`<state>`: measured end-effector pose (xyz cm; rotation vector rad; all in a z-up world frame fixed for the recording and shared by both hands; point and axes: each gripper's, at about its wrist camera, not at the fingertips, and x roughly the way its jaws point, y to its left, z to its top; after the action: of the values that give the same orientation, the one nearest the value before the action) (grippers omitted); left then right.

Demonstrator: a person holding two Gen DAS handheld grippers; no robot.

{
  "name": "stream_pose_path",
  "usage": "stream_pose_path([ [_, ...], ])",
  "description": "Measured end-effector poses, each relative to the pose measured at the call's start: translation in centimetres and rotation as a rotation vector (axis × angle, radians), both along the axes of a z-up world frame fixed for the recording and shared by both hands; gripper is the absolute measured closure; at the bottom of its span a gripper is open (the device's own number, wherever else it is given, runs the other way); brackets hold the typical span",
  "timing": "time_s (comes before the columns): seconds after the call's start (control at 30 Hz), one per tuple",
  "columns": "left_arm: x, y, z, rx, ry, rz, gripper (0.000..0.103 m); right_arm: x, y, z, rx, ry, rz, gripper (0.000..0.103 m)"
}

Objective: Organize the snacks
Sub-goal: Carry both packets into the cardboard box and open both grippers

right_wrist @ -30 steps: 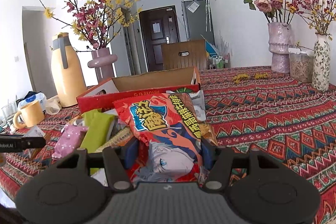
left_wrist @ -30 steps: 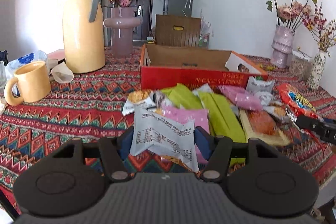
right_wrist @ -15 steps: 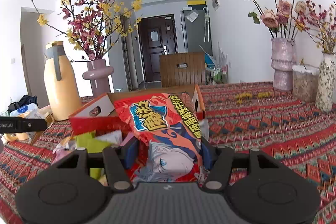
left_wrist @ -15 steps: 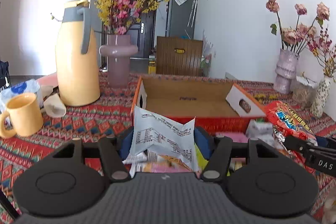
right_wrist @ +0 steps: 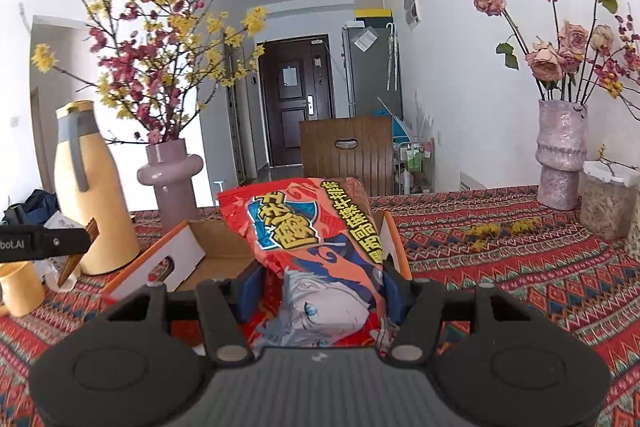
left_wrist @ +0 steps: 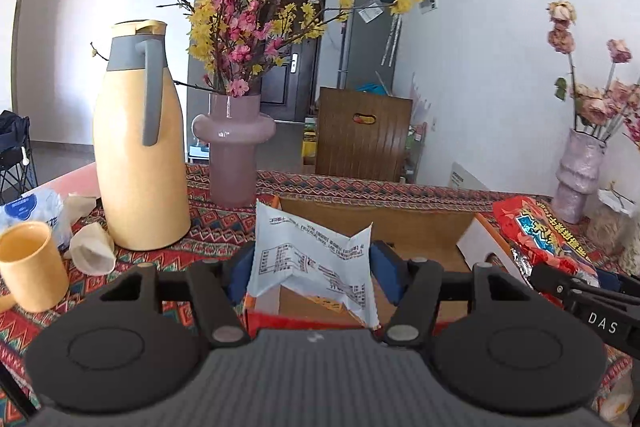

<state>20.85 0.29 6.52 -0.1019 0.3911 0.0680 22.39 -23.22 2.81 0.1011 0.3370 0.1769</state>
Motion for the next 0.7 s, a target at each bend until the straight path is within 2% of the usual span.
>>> stream_pose_path([
  [0.33, 7.7, -0.1, -1.6, 0.002, 0.069, 0.045, 0.041, 8.2, 1.6, 0.6, -0.015, 0.062, -0.026, 0.044],
  [0.43, 8.9, 0.1, -3.1, -0.013, 0.086, 0.042, 0.041, 10.3, 2.1, -0.3, -0.020, 0.092, -0.034, 0.044],
  [0.63, 9.9, -0.3, -5.2, -0.023, 0.104, -0.002, 0.041, 11.9, 2.3, -3.1, -0.018, 0.141, -0.021, 0.044],
  [0.67, 9.9, -0.2, -5.3, -0.028, 0.105, -0.004, 0.037, 12.2, 2.4, -3.4, -0.023, 0.148, -0.021, 0.044],
  [0.7, 9.8, 0.0, -5.4, -0.039, 0.102, -0.004, 0.029, 12.4, 2.5, -3.7, -0.028, 0.157, -0.020, 0.044],
])
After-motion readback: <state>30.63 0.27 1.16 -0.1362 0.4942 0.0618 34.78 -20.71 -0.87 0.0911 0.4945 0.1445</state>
